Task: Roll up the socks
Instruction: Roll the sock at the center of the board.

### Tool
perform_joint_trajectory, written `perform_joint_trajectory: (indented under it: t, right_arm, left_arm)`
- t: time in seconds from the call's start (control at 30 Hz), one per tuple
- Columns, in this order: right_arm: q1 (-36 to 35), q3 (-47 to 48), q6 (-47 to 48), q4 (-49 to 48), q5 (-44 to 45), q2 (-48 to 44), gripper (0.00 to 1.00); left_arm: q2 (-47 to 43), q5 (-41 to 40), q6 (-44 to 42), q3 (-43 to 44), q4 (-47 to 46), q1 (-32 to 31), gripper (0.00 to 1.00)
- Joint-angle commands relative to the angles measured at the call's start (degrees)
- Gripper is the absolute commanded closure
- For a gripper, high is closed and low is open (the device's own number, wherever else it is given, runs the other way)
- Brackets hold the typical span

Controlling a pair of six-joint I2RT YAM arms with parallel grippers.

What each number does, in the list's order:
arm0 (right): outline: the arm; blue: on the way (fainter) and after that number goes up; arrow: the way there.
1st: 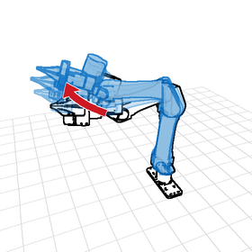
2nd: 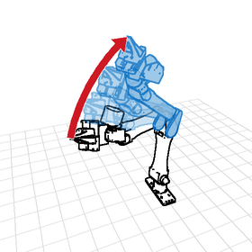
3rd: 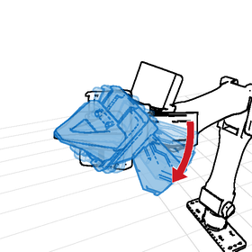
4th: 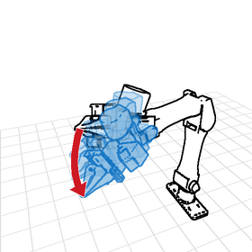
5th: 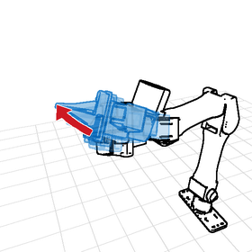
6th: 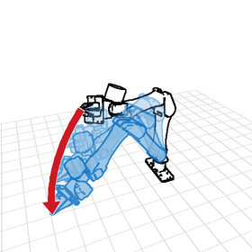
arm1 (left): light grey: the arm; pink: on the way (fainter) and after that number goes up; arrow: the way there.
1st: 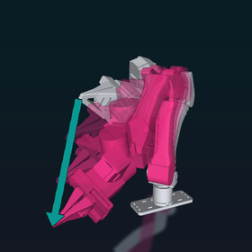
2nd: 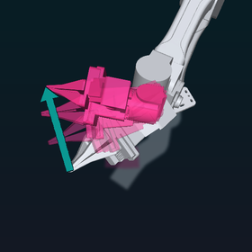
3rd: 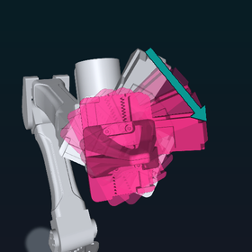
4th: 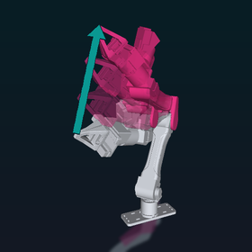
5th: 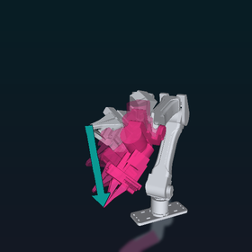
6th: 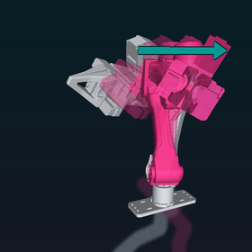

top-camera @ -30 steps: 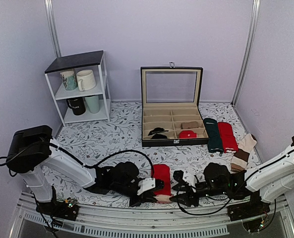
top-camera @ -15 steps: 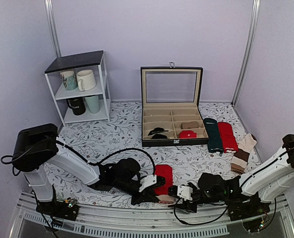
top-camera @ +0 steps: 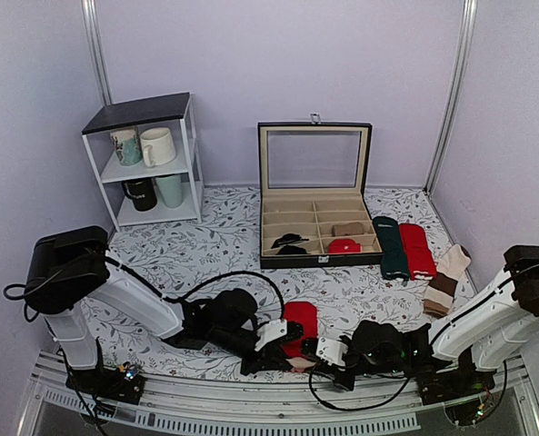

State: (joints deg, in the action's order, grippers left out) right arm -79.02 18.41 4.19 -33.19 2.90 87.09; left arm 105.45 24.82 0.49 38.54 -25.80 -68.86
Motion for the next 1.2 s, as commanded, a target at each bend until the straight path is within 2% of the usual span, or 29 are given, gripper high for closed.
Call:
perform_joint_trajectory:
  t: [0.0,0.13,0.3,0.33,0.43,0.73,1.03,1.17]
  right_arm:
    - [-0.26,0.79,-5.16,2.66,-0.24,1.15,0.88]
    - [1.11,0.30,-10.82,2.71,-3.35,2.84,0.90]
    - [4.05,0.93,-17.22,2.56,-8.33,6.96,0.91]
    - [4.53,1.13,-18.67,2.60,-9.45,7.65,0.91]
    - [6.10,1.60,-21.22,2.49,-14.01,9.18,0.91]
    - [9.71,2.20,-28.03,2.19,-23.67,14.13,0.91]
    - [9.93,1.62,-28.98,0.67,-27.77,15.82,0.91]
    - [9.88,1.69,-29.14,0.35,-28.79,16.16,0.91]
  left_arm:
    - [3.62,-3.84,0.09,-2.87,12.31,0.10,0.96]
    - [-1.88,-10.48,-2.26,-4.04,8.81,-0.23,0.89]
    - [-10.92,-19.02,-11.13,-6.26,1.53,-3.18,0.76]
    - [-12.16,-20.27,-13.35,-6.35,1.06,-4.07,0.70]
    - [-14.48,-20.47,-19.54,-6.44,0.31,-6.20,0.65]
    - [-12.69,-18.76,-21.90,-7.56,-1.00,-8.23,0.64]
    - [-9.41,-27.90,-21.97,-9.64,-6.28,-8.54,0.62]
    - [-8.33,-27.89,-22.20,-9.43,-6.78,-8.82,0.61]
